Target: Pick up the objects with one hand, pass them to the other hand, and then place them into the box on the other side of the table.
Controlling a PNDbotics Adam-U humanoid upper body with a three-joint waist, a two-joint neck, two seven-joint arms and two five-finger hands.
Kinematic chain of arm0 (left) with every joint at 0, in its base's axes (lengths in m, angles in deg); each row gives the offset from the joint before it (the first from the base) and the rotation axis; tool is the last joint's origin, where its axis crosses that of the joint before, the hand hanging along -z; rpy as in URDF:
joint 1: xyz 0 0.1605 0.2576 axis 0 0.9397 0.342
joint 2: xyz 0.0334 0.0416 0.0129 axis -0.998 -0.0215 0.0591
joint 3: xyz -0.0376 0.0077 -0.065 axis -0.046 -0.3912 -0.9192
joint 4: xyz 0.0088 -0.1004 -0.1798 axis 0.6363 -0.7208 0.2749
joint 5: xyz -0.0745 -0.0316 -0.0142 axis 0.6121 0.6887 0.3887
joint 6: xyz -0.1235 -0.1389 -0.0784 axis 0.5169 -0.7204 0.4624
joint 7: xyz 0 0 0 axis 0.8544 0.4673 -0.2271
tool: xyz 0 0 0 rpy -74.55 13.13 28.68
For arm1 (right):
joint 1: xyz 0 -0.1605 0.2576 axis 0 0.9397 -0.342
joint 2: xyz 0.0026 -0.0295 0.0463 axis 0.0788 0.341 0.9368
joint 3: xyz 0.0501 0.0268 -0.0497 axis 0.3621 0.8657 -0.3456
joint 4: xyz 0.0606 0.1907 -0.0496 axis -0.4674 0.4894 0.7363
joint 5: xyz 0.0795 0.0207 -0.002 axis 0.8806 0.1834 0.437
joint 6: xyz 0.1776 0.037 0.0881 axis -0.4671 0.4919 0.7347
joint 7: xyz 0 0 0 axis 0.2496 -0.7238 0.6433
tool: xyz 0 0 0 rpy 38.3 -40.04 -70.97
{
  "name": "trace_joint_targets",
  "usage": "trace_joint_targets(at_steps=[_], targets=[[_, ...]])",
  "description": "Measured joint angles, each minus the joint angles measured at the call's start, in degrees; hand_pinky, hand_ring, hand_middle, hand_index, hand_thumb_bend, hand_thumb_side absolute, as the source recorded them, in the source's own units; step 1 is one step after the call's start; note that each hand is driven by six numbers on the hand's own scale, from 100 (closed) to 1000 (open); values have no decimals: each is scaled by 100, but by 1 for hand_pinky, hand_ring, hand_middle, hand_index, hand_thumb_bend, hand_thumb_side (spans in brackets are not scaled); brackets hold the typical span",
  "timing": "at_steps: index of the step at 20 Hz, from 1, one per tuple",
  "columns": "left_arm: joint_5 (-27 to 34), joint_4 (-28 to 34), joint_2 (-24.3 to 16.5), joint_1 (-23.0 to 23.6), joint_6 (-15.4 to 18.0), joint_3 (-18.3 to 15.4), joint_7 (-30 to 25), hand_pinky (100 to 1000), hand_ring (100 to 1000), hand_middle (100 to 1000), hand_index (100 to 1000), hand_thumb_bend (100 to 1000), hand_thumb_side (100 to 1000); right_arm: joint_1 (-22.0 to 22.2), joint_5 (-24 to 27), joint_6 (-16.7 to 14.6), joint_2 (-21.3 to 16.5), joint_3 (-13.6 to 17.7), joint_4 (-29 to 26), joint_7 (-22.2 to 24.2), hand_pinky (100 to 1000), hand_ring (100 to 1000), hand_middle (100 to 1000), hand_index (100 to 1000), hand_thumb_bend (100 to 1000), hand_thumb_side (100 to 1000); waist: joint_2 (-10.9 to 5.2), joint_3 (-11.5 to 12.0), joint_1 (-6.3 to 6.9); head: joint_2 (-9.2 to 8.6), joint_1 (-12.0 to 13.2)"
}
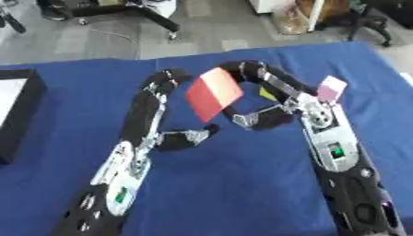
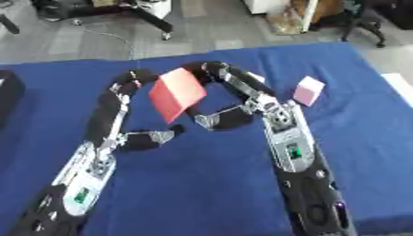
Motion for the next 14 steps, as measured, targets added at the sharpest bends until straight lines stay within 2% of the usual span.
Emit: trace_joint_targets(at_steps=[8, 14], targets=[[28, -44, 5, -24, 79, 35, 29, 898, 710, 748, 792, 721, 414, 0, -51, -24, 5, -34, 4, -3, 770, 754, 729, 302, 100, 100, 2, 5, -22, 0, -1], [51, -112, 53, -51, 111, 41, 83, 893, 700, 742, 783, 679, 410, 4, -84, -62, 5, -51, 4, 32, 771, 751, 727, 299, 100, 100, 2, -5, -22, 0, -16]])
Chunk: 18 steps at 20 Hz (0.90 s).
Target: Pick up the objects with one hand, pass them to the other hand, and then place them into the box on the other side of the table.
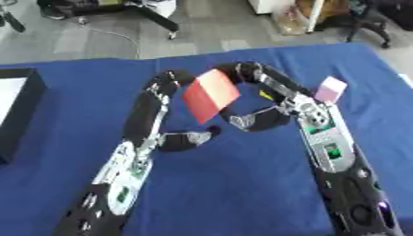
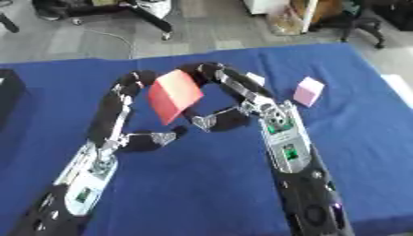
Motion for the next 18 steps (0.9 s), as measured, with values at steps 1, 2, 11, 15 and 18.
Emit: trace_joint_targets(at_steps=[1, 2, 11, 15, 18], targets=[[1, -8, 1, 0, 1, 0, 14, 893, 698, 740, 782, 664, 410, 1, -11, -7, 0, 0, 0, 9, 771, 751, 728, 298, 100, 100, 0, -1, 0, 0, -2], [4, -22, 2, 0, 2, 2, 32, 893, 697, 740, 782, 656, 409, 2, -18, -16, 0, 0, 0, 21, 771, 750, 728, 298, 100, 100, 0, -4, 0, 0, -3], [52, -101, 50, 0, 42, 36, 185, 892, 682, 727, 763, 590, 401, 52, -102, 19, 0, 1, 13, 161, 764, 745, 728, 295, 100, 100, 4, -31, 0, 0, -11], [67, -139, 52, 2, 57, 68, 246, 889, 672, 710, 745, 535, 393, 52, -119, 86, 1, 4, 29, 228, 762, 743, 727, 295, 100, 100, 4, -33, 0, 0, -26], [77, -158, 53, 5, 75, 82, 283, 887, 667, 697, 731, 504, 387, 51, -120, 117, 1, 6, 29, 255, 760, 740, 726, 295, 100, 100, 4, -33, 0, 0, -29]])
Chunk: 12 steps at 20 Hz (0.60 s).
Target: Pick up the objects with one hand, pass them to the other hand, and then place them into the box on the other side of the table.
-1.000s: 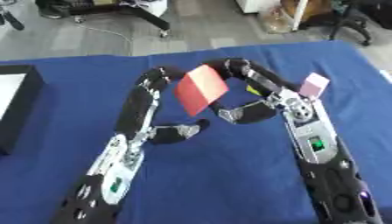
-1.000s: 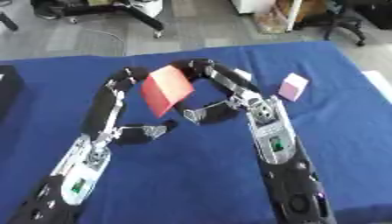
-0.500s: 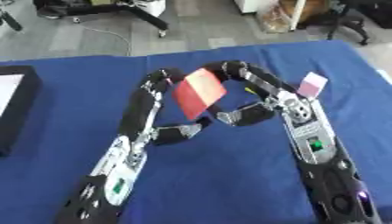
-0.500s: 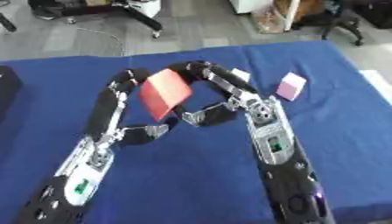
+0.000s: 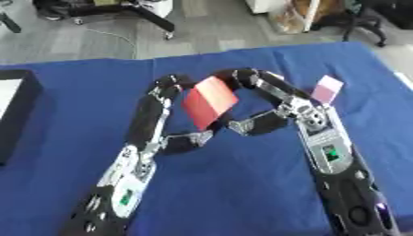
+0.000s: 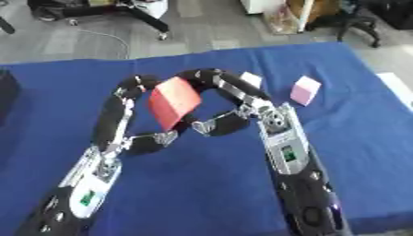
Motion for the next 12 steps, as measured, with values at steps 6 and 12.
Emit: trace_joint_targets(at_steps=[6, 12], targets=[[19, -36, 39, 24, 28, 23, 60, 883, 653, 664, 700, 438, 370, -1, -3, 69, 1, 8, 2, 29, 757, 737, 725, 295, 100, 100, 0, 0, 0, 0, -12], [28, -50, 44, 25, 38, 52, 128, 876, 634, 624, 657, 300, 342, -1, -3, 127, 1, 30, 6, 66, 753, 735, 724, 295, 100, 100, 0, 0, 0, 0, -40]])
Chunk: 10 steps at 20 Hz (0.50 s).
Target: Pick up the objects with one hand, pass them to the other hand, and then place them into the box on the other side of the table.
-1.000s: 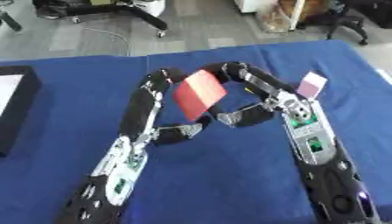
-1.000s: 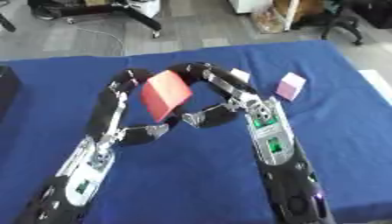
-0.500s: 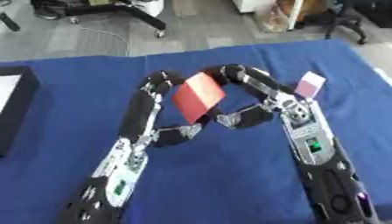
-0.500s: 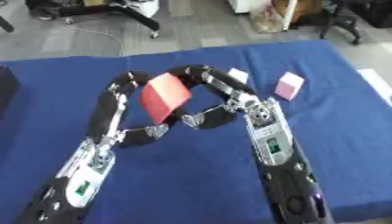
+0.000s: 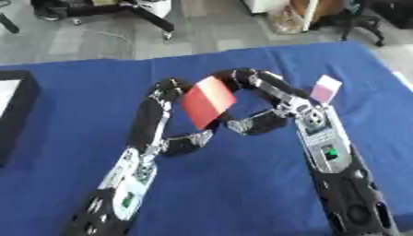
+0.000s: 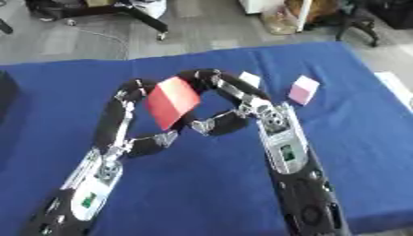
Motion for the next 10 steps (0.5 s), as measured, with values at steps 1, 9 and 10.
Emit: trace_joint_targets(at_steps=[1, 9, 10], targets=[[1, 0, 0, 0, 1, 2, 16, 874, 633, 622, 653, 287, 341, 0, 1, 10, 0, 1, 0, 6, 753, 734, 723, 295, 100, 100, 0, 0, 0, 0, -4], [1, -1, 0, 11, 12, 22, 166, 860, 611, 582, 608, 194, 295, -8, 74, 107, 0, 8, 19, 128, 755, 738, 728, 321, 100, 100, 0, -1, 0, 0, -13], [0, -2, 0, 12, 14, 28, 182, 858, 609, 576, 602, 189, 290, -10, 92, 123, 0, 15, 23, 150, 756, 740, 731, 338, 100, 100, 0, -1, 0, 0, -15]])
